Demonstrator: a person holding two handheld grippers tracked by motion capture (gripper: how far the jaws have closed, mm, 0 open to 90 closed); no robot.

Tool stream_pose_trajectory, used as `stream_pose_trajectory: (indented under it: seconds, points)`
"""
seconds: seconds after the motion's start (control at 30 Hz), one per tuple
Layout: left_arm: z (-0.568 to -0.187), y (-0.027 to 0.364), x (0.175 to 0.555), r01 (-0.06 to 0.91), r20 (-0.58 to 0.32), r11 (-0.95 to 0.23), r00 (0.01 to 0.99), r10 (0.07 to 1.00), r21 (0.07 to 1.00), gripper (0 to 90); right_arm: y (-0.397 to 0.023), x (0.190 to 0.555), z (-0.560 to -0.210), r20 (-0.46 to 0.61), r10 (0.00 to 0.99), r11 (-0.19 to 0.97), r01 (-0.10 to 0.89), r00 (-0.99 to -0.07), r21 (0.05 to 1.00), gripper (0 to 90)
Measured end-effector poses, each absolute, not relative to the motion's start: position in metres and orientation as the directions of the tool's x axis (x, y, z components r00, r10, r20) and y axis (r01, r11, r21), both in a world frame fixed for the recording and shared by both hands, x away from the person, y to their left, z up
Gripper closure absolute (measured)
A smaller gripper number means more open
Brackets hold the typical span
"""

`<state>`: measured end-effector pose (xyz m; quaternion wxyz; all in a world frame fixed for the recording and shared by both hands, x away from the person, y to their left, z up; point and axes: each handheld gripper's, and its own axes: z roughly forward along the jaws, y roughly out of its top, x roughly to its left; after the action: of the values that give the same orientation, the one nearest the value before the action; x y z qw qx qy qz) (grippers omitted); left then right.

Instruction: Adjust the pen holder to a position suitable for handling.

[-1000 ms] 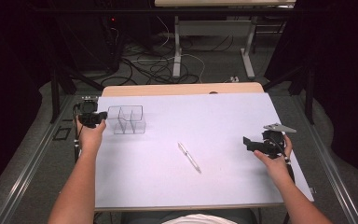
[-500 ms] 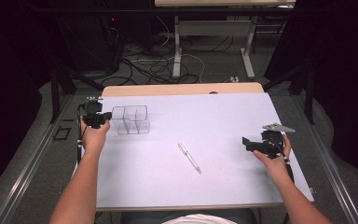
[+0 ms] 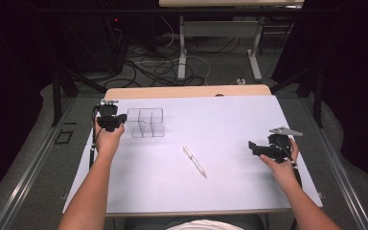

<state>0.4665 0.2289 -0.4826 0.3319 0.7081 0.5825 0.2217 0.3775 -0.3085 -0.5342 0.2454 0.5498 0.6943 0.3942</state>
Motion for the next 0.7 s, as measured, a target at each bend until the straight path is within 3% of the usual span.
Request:
stream_pose_trajectory:
  seconds: [0.7]
  points:
    - [-0.483,0.160,0.469,0.671,-0.121,-0.147,0.336,0.934,0.726,90.0,-0.307,0.378,-0.534,0.098,0.957,0.078,0.569,-0.272,0.818,7.8]
